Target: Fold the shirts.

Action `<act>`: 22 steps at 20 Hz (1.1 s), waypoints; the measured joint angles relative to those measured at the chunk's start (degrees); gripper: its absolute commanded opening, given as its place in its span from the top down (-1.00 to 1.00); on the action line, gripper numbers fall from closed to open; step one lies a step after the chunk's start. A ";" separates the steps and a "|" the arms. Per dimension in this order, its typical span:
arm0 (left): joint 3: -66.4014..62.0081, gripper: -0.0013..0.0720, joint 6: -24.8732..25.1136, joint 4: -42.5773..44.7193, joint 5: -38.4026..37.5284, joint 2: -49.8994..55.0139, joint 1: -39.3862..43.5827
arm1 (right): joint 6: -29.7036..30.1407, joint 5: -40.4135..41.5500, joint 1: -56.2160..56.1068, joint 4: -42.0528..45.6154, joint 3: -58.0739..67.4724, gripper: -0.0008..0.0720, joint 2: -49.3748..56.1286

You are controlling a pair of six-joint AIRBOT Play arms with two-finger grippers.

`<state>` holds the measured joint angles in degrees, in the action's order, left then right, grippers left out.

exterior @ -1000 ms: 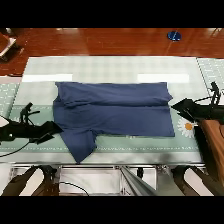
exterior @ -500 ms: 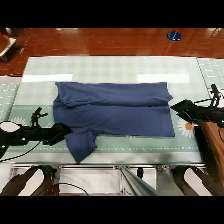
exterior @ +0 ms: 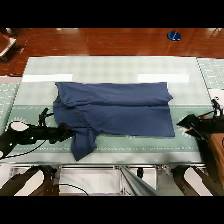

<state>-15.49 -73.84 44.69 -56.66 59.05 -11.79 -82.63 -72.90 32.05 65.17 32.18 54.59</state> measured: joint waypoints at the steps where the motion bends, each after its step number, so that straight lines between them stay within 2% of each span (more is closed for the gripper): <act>1: 0.00 0.90 0.17 -0.04 0.07 0.04 0.04 | -0.24 -0.96 0.15 0.46 -0.85 -0.74 0.07; 5: 0.02 0.90 0.44 -0.39 0.24 0.13 0.11 | 0.24 -2.19 0.39 -0.17 -3.08 -0.71 2.43; 12: 0.02 0.90 0.57 -0.44 0.33 0.15 0.13 | 3.63 1.77 -1.68 -8.76 -3.87 -0.66 10.29; 13: 0.02 0.90 0.57 -0.44 0.33 0.15 0.13 | 3.76 2.10 -2.93 -9.60 -3.78 -0.25 11.37; 14: 0.02 0.90 0.57 -0.44 0.33 0.15 0.13 | 4.04 3.54 -4.46 -10.08 -3.58 0.48 12.44; 15: 0.00 0.90 0.57 -0.44 0.33 0.11 0.13 | 4.33 5.29 -5.84 -10.05 -3.21 0.91 13.33; 17: -0.74 0.90 0.81 0.72 0.39 -0.35 0.17 | 5.55 7.30 -8.17 -11.56 -1.03 0.92 14.29; 20: -4.74 0.90 1.18 4.22 0.59 -1.84 -0.59 | 7.08 4.94 -9.81 -13.64 4.50 0.92 14.95; 22: -9.25 0.90 1.25 2.86 -2.10 -2.40 -1.14 | 7.65 2.82 -10.29 -14.12 8.79 0.92 15.19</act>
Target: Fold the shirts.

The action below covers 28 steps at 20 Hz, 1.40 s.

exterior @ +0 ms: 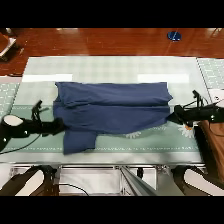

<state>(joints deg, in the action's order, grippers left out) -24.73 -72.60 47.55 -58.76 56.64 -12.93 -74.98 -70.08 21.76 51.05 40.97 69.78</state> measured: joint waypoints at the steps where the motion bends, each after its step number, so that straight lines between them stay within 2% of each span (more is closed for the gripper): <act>1: -2.51 0.90 -0.02 -0.07 -1.70 0.00 -0.11 | 0.22 -0.42 -0.20 -0.44 2.23 0.92 0.11; 7: -18.95 0.90 -1.16 -1.31 -2.10 7.13 -0.44 | 0.59 -0.96 -2.43 -1.70 14.51 0.92 5.22; 17: -48.96 0.90 -6.10 -2.56 -4.72 35.47 1.70 | -2.67 2.16 -5.33 -3.15 37.73 0.92 26.27; 18: -51.43 0.67 -6.62 -2.47 -5.84 38.23 1.88 | -2.91 2.43 -5.44 -3.54 39.19 0.68 28.06; 19: -53.44 -0.40 -6.78 -2.51 -6.67 40.48 2.12 | -3.02 2.73 -5.57 -3.82 40.35 -0.40 29.70; 20: -55.17 -0.95 -7.17 -2.54 -6.95 42.73 2.40 | -3.02 3.28 -5.75 -4.24 41.24 -0.73 31.19; 24: -60.33 -0.95 -7.61 -0.98 -11.23 47.21 1.84 | -2.25 4.26 -4.76 -5.25 43.34 -0.74 33.92; 28: -62.62 -0.95 -8.11 6.64 -16.52 44.00 -2.91 | -2.49 1.73 1.79 -2.89 44.13 -0.74 32.41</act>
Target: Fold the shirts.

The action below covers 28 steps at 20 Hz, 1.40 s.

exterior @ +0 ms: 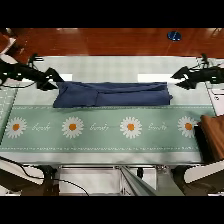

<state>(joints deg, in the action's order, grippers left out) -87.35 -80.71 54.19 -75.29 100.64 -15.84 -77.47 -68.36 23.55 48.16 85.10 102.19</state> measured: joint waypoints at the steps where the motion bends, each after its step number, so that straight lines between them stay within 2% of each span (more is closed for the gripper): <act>1: 0.92 -0.95 -0.17 1.38 0.39 -2.03 -1.14 | -0.20 -0.87 1.55 0.98 -0.37 -0.74 -0.24; 3: 6.03 -0.95 -0.37 3.32 3.41 -8.22 -2.51 | -0.66 -1.97 3.80 2.21 -2.25 -0.74 -0.55; 5: 14.40 -0.95 -0.02 2.84 11.17 -15.93 -1.84 | -0.52 -2.58 4.28 1.38 -4.72 -0.74 -0.17; 7: 22.99 -0.95 0.42 2.34 20.52 -23.21 0.59 | 0.46 -2.56 2.99 -0.02 -6.23 -0.73 1.11; 10: 30.91 -0.95 1.42 2.10 28.50 -29.55 5.27 | 1.62 -2.64 -0.87 -4.35 -7.06 -0.65 3.10; 11: 32.35 -0.94 1.64 1.99 29.99 -30.58 6.95 | 2.01 -2.47 -2.56 -5.22 -7.10 -0.21 3.72; 12: 33.29 -0.93 1.73 1.99 30.88 -31.26 8.41 | 2.16 -2.05 -4.00 -5.22 -7.02 0.66 4.24; 13: 34.01 -0.60 1.86 1.92 31.89 -31.82 9.88 | 2.29 -1.68 -5.31 -4.44 -6.73 0.92 4.61; 14: 34.53 0.38 1.90 1.88 32.35 -32.17 11.06 | 2.51 -1.49 -6.43 -4.46 -6.16 0.92 4.63; 15: 34.88 0.89 2.03 1.88 32.46 -32.46 12.00 | 2.89 -1.88 -7.21 -5.09 -5.49 0.92 4.02; 18: 35.52 0.90 3.45 0.24 31.76 -32.89 14.51 | 3.39 -3.56 -7.67 -4.04 -4.52 0.92 -0.68; 20: 35.67 0.90 5.68 -2.89 30.03 -33.05 16.87 | 3.32 -5.86 -7.61 -0.04 -5.29 0.92 -6.64; 23: 35.78 0.91 7.02 -7.26 30.40 -32.87 23.28 | 1.97 -8.09 -7.56 7.17 -9.90 0.92 -19.91; 28: 30.45 0.91 5.03 -9.84 36.15 -26.53 36.89 | -2.21 -10.73 -7.58 12.92 -19.91 0.92 -43.47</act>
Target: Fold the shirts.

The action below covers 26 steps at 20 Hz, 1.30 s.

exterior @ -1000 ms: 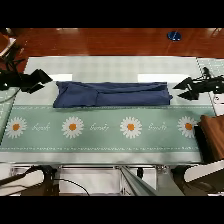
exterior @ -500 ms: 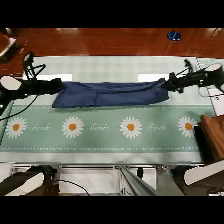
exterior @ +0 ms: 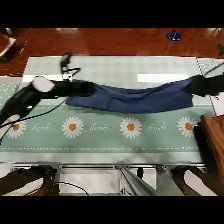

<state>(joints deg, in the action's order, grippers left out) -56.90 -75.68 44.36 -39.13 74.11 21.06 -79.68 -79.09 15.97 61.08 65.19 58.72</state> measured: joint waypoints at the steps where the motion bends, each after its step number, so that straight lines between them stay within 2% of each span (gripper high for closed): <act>1: -2.89 0.91 -0.68 -0.26 -0.02 2.89 2.97 | -1.20 -0.46 -0.04 0.28 -1.55 0.92 -4.09; 6: -20.35 0.91 -4.74 -0.70 -3.08 20.06 16.57 | -4.59 -3.26 -0.04 0.50 -4.85 0.92 -17.07; 11: -35.10 0.91 -10.86 -0.79 -4.92 34.58 28.13 | -5.46 -4.70 -0.11 -1.07 -5.49 0.92 -20.55; 15: -42.62 0.91 -13.27 -1.14 -8.04 39.74 32.30 | -5.49 -4.68 -0.11 -1.70 -5.60 0.92 -21.14; 18: -45.20 0.91 -13.94 -0.61 -10.12 38.88 29.09 | -5.73 -4.68 -0.11 -1.97 -5.60 0.92 -21.29; 21: -45.09 0.91 -14.32 2.62 -15.08 34.21 22.21 | -6.10 -4.50 -0.11 -3.52 -5.60 0.92 -20.44; 24: -40.15 0.90 -14.40 10.05 -20.83 24.55 14.03 | -5.57 -2.56 -1.97 -7.58 -5.62 0.92 -17.81; 26: -33.57 0.90 -14.78 15.45 -22.69 15.26 8.17 | -5.25 0.72 -6.97 -9.42 -5.60 0.92 -14.91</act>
<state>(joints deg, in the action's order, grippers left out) -90.48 -90.45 59.81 -61.82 89.36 29.23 -84.93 -78.37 8.99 51.66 59.59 43.81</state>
